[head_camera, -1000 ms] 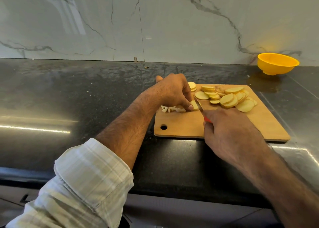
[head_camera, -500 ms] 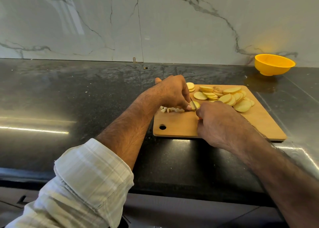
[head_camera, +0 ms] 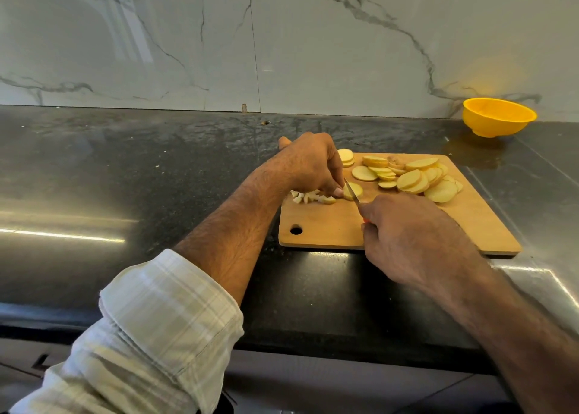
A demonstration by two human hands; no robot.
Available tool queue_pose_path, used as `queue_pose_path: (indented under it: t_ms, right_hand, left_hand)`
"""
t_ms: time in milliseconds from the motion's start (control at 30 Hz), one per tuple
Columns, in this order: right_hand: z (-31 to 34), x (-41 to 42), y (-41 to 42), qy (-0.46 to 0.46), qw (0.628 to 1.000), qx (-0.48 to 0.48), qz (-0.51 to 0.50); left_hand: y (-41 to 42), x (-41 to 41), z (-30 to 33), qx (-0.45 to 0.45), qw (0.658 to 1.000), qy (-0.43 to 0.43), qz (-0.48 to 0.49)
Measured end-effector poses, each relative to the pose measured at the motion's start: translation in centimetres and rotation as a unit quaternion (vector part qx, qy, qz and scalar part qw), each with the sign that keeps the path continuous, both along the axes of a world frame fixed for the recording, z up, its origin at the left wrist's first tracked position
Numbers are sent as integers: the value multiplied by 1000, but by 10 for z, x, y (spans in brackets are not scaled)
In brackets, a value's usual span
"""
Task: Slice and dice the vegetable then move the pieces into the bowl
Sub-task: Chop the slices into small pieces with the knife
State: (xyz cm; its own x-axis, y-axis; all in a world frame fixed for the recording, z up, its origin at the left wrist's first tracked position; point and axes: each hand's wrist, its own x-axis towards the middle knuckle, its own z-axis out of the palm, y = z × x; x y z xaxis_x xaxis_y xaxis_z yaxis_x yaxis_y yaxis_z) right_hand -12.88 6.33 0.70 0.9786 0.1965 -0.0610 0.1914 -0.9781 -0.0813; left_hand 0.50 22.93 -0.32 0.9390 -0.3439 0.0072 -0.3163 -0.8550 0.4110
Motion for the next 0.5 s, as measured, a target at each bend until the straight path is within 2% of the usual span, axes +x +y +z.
queue_pose_path:
  t_ms: [300,500]
  right_hand:
    - [4,24,-7,27,999,7,22]
    - [-6,6,-5,-43,998,31,28]
  left_hand:
    - [-2,1,-1,3,1000,-14,6]
    - [1,0,-1,6,1000,-19,1]
